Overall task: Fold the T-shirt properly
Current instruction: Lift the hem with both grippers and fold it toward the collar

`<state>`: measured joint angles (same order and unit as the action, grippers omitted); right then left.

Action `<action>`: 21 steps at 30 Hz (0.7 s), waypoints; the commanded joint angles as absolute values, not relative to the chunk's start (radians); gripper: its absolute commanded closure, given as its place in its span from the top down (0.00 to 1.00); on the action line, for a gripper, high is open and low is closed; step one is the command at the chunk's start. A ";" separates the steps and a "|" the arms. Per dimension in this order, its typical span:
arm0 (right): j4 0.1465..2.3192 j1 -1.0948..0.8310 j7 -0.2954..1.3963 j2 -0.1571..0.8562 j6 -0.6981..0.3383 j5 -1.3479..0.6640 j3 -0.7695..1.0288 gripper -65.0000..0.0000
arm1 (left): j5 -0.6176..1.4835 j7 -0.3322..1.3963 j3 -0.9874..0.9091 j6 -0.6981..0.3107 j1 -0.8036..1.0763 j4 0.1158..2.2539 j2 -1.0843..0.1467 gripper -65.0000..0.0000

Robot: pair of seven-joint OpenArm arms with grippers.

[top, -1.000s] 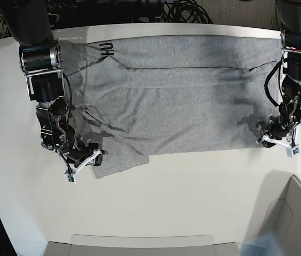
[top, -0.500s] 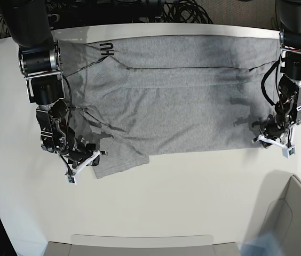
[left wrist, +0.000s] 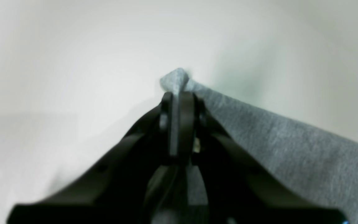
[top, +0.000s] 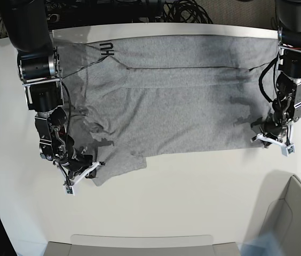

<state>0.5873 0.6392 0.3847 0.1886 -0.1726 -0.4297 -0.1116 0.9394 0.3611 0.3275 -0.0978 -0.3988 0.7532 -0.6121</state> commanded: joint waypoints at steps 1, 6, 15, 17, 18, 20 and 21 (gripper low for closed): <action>0.608 0.674 0.363 0.196 -0.176 -0.435 -0.110 0.00 | 0.940 0.352 0.326 -0.099 -0.418 0.783 -0.628 0.03; 0.613 0.674 0.367 0.196 -0.177 -0.435 -0.110 0.00 | 0.940 0.363 0.208 -0.099 -0.377 0.842 -0.630 0.03; 0.869 0.625 0.532 0.222 -0.173 -0.437 -0.101 0.00 | 0.940 0.438 0.054 -0.099 -0.280 0.966 -0.630 0.03; 0.924 0.608 0.564 0.225 -0.171 -0.437 -0.101 0.00 | 0.940 0.446 0.027 -0.099 -0.257 0.998 -0.630 0.03; 0.949 0.599 0.575 0.225 -0.171 -0.437 -0.099 0.00 | 0.940 0.446 0.018 -0.099 -0.245 1.009 -0.628 0.03; 0.986 0.581 0.596 0.225 -0.171 -0.437 -0.099 0.00 | 0.940 0.446 0.013 -0.099 -0.226 1.032 -0.628 0.03; 1.001 0.572 0.605 0.225 -0.171 -0.437 -0.099 0.00 | 0.940 0.446 0.013 -0.099 -0.217 1.044 -0.630 0.03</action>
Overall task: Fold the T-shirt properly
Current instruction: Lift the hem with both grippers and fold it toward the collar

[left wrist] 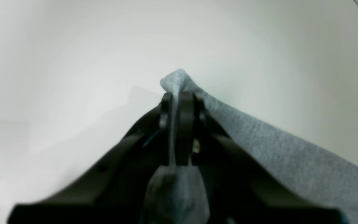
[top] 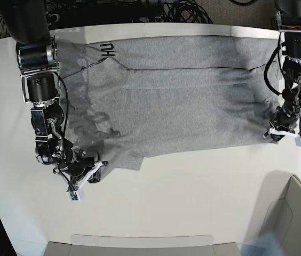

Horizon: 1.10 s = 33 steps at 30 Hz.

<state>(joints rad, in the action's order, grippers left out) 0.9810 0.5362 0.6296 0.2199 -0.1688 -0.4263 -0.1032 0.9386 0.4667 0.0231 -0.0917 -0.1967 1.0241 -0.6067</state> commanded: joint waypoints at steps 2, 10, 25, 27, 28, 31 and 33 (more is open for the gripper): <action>1.035 0.552 0.615 0.226 -0.170 -0.437 -0.099 0.00 | 0.940 0.446 0.013 -0.099 -0.199 1.073 -0.631 0.03; 1.135 0.479 0.627 0.240 -0.168 -0.438 0.031 0.00 | 0.940 0.446 -0.059 -0.099 -0.127 1.181 -0.628 0.03; 1.415 0.338 0.806 0.242 -0.168 -0.438 0.093 0.00 | 0.940 0.484 -0.160 -0.101 0.022 1.337 -0.630 0.00; 1.446 0.309 0.814 0.242 -0.168 -0.438 0.094 0.00 | 0.940 0.484 -0.183 -0.101 0.059 1.362 -0.628 0.00; 1.465 0.292 0.814 0.242 -0.168 -0.438 0.094 0.00 | 0.940 0.484 -0.189 -0.101 0.077 1.376 -0.628 0.00; 1.508 0.248 0.814 0.242 -0.168 -0.440 0.120 0.00 | 0.940 0.484 -0.189 -0.101 0.110 1.399 -0.630 0.00; 1.538 0.219 0.816 0.242 -0.168 -0.441 0.145 0.00 | 0.940 0.484 -0.189 -0.101 0.131 1.414 -0.630 0.00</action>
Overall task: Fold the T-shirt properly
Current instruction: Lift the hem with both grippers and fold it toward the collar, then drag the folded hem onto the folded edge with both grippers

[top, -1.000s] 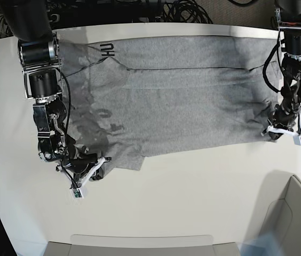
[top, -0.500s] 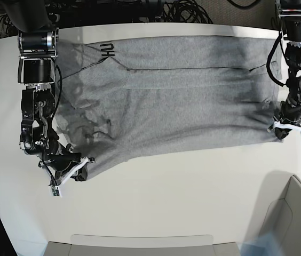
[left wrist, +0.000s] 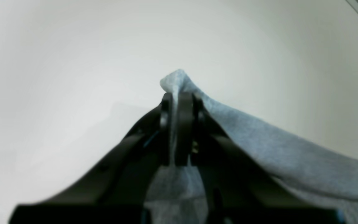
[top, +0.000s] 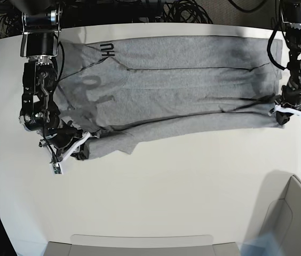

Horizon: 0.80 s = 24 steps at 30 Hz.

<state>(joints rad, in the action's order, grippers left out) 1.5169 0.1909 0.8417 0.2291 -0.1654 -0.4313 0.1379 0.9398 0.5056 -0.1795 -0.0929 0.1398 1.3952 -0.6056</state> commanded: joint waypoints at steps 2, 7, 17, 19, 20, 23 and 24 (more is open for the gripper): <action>1.572 0.186 0.816 0.242 -0.168 -0.441 0.153 0.00 | 0.940 0.484 -0.189 -0.101 0.153 1.435 -0.630 0.00; 1.659 0.113 0.816 0.243 -0.168 -0.441 0.156 0.00 | 0.938 0.484 -0.191 -0.101 0.197 1.477 -0.630 0.00; 1.768 0.039 0.906 0.243 -0.179 -0.443 0.243 0.00 | 0.938 0.484 -0.231 -0.101 0.302 1.563 -0.630 0.00; 1.781 0.025 0.906 0.245 -0.179 -0.443 0.249 0.00 | 0.938 0.499 -0.263 -0.101 0.329 1.583 -0.628 0.00; 1.787 0.018 0.906 0.251 -0.179 -0.443 0.249 0.00 | 0.938 0.516 -0.275 -0.101 0.335 1.590 -0.628 0.00; 1.807 -0.004 0.906 0.262 -0.179 -0.443 0.249 0.00 | 0.938 0.556 -0.311 -0.101 0.344 1.600 -0.625 0.00; 1.814 -0.013 0.906 0.263 -0.179 -0.443 0.251 0.00 | 0.938 0.567 -0.325 -0.102 0.344 1.600 -0.616 0.00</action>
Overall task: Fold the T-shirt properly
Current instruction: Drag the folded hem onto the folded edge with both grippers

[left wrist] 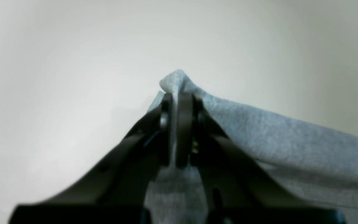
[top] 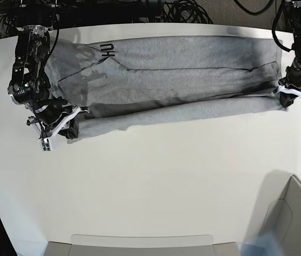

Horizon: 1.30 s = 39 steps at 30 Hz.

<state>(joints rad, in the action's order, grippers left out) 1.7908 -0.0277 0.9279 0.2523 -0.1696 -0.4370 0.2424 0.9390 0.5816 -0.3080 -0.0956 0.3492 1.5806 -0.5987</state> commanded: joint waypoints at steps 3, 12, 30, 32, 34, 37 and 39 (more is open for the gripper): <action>1.847 -0.045 0.906 0.263 -0.179 -0.443 0.265 0.00 | 0.938 0.591 -0.357 -0.104 0.375 1.601 -0.608 0.00; 1.957 -0.150 0.906 0.263 -0.179 -0.443 0.280 0.00 | 0.938 0.596 -0.366 -0.104 0.452 1.702 -0.596 0.00; 1.998 -0.317 0.908 0.291 -0.179 -0.576 0.430 0.00 | 0.938 0.598 -0.395 -0.102 0.578 1.715 -0.591 0.00; 1.998 -0.341 0.908 0.292 -0.179 -0.575 0.433 0.00 | 0.938 0.598 -0.397 -0.102 0.591 1.715 -0.591 0.00; 1.998 -0.360 0.906 0.292 -0.179 -0.575 0.456 0.00 | 0.938 0.598 -0.397 -0.102 0.593 1.715 -0.591 0.00; 1.998 -0.381 0.906 0.292 -0.180 -0.575 0.467 0.00 | 0.938 0.598 -0.395 -0.102 0.607 1.715 -0.591 0.00; 1.998 -0.400 0.906 0.292 -0.180 -0.575 0.467 0.00 | 0.938 0.598 -0.395 -0.102 0.616 1.715 -0.591 0.00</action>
